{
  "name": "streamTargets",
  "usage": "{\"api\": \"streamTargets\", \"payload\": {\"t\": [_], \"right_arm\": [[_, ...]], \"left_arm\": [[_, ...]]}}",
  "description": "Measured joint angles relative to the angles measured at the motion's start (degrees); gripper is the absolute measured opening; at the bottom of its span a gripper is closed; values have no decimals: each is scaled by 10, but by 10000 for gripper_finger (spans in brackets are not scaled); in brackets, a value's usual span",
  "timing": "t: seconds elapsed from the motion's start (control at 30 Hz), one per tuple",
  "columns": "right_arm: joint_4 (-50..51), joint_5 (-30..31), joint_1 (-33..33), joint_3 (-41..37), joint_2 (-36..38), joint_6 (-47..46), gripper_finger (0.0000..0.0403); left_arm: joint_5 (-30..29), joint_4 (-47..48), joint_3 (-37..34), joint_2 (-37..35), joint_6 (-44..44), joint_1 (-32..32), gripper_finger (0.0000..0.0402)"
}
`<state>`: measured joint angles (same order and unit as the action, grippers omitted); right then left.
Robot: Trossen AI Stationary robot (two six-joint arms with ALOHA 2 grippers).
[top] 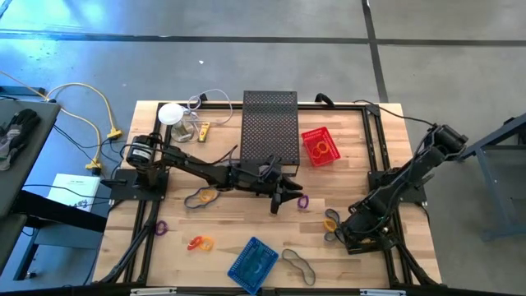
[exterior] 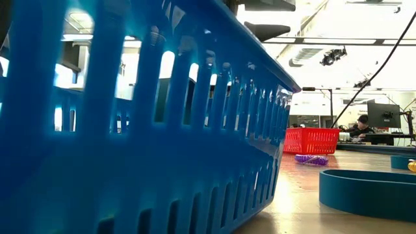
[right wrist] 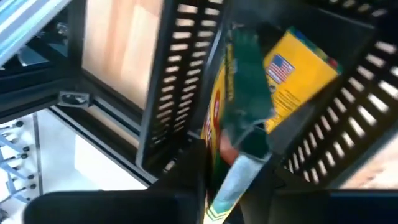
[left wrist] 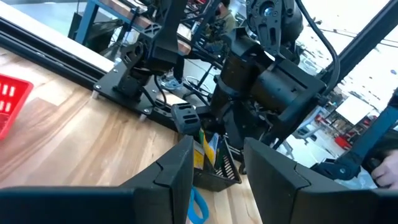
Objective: Pick & Place Office Desk Supplies
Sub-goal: Put the crayon box into the black bin, then put the blue rubber band into the blue bin
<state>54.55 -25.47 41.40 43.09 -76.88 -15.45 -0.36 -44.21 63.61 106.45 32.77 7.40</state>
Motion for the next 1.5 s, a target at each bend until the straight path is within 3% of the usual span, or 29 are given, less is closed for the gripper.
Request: {"api": "streamTargets", "payload": {"t": [0.4,0.67,0.8,1.03,1.17,1.3,1.4,1.5], "right_arm": [[-14,-10,-3,7,0,-64,165],[85,90,-3,88,0,-73,157],[118,116,-11,134,0,-81,145],[63,182,-27,165,0,-146,127],[-36,255,-29,165,0,-150,118],[-126,344,-29,165,0,-130,109],[-145,392,-30,165,-1,-140,103],[-128,433,-41,165,-9,-216,99]], "left_arm": [[0,0,0,0,0,-4,137],[76,0,0,0,0,-36,137],[80,0,0,0,-9,-52,137],[113,24,0,-27,-204,-38,137],[86,135,0,-69,-258,-5,137],[26,323,0,-152,-273,28,137],[-41,465,0,-215,-262,50,137],[-80,581,0,-259,-238,66,137]]}}
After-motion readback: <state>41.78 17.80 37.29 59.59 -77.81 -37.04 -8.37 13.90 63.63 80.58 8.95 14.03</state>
